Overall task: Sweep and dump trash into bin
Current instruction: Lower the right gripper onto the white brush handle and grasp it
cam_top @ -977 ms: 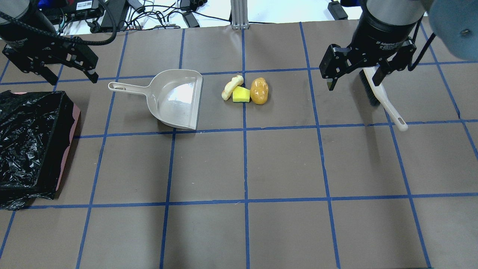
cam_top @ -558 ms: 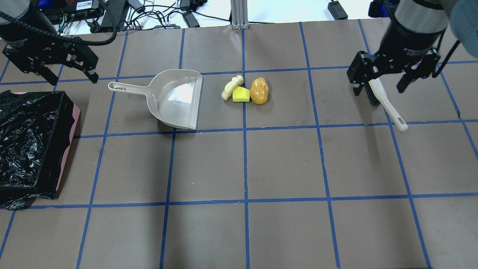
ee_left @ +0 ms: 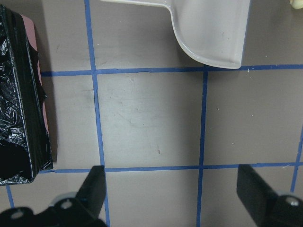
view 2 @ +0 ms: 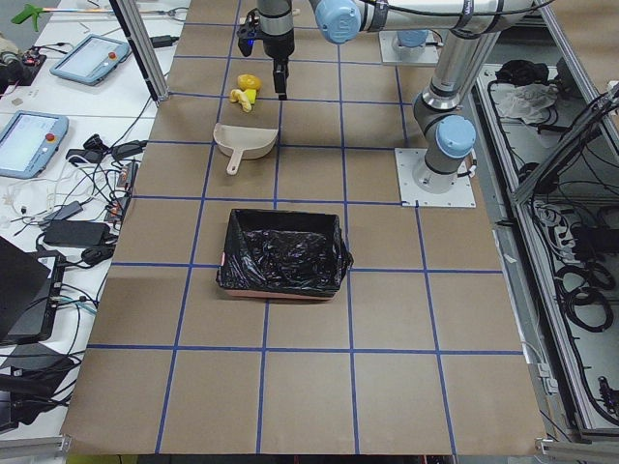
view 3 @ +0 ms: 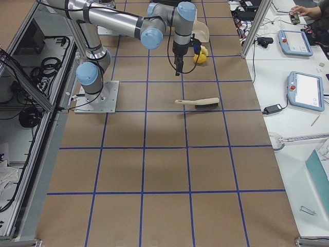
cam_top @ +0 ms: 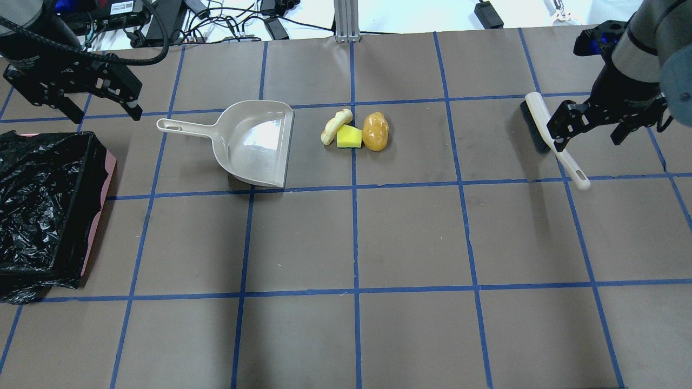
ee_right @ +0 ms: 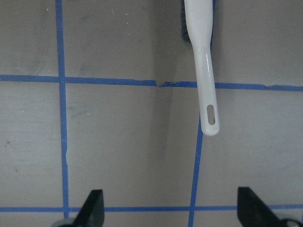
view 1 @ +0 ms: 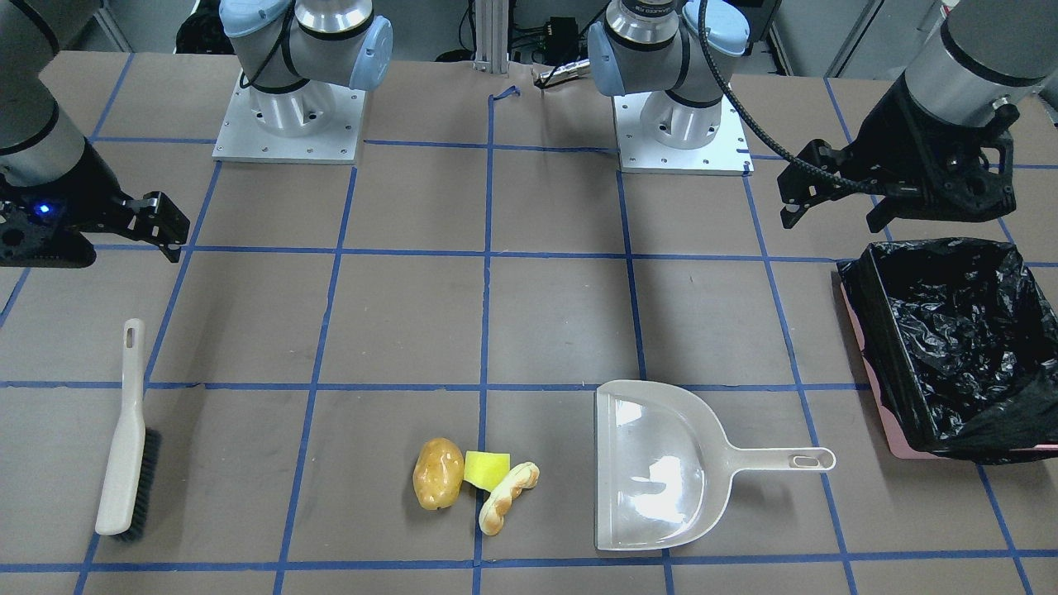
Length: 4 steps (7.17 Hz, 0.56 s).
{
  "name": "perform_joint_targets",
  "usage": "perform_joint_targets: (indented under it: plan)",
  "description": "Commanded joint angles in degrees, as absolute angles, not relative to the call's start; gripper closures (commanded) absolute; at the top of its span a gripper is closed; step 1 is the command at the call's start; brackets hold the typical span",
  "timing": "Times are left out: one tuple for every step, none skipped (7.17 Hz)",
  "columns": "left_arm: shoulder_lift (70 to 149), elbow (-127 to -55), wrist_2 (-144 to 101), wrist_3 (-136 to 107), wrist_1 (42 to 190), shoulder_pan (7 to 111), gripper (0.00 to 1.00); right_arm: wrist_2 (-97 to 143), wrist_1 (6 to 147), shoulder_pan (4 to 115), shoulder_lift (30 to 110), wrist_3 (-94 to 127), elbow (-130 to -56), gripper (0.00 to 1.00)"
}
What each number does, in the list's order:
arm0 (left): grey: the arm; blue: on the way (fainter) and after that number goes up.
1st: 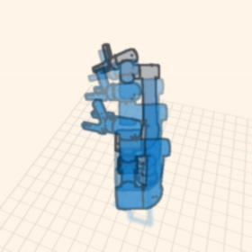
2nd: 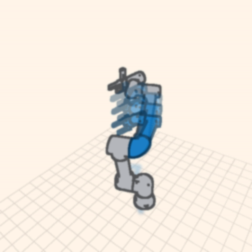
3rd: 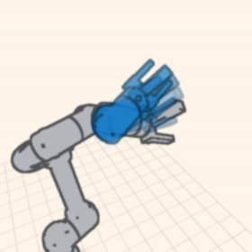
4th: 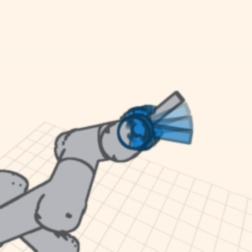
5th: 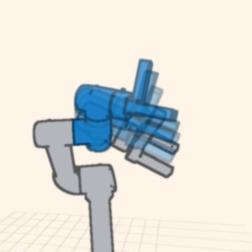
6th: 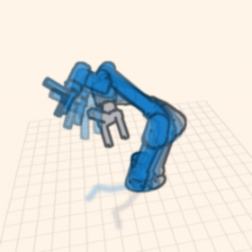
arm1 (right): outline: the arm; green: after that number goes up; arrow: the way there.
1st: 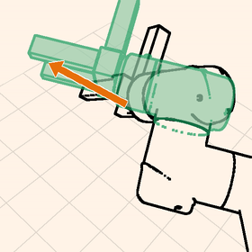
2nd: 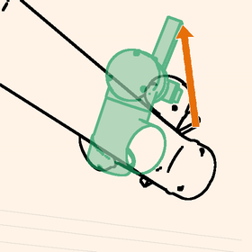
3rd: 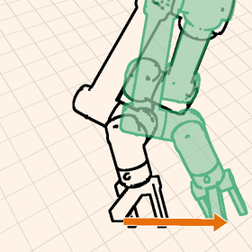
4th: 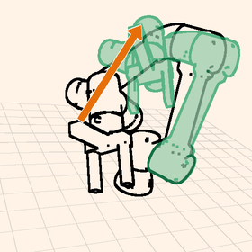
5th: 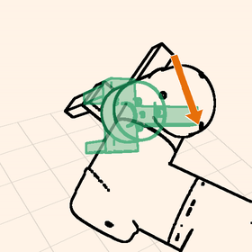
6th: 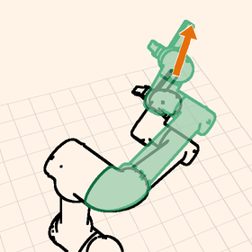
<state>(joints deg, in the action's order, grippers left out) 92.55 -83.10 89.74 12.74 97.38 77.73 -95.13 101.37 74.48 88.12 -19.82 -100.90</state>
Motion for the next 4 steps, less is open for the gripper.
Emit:
perform_joint_targets:
  plan:
    - [92.5, -83.1, 89.7, 12.7, 97.4, 77.8, 0.00, -94.5, 107.6, 70.7, 84.7, -28.9, -102.7, 0.01]
    - [92.5, -83.1, 89.7, 12.7, 97.4, 77.8, 0.00, -92.4, 111.1, 69.3, 82.6, -34.1, -102.7, 0.01]
    - [92.5, -83.1, 89.7, 12.7, 97.4, 77.7, 0.00, -92.0, 111.2, 67.8, 80.5, -34.5, -102.7, 0.01]
    - [92.5, -83.1, 89.7, 12.7, 97.5, 77.8, 0.00, -92.0, 111.3, 67.0, 78.5, -34.7, -102.7, 0.01]
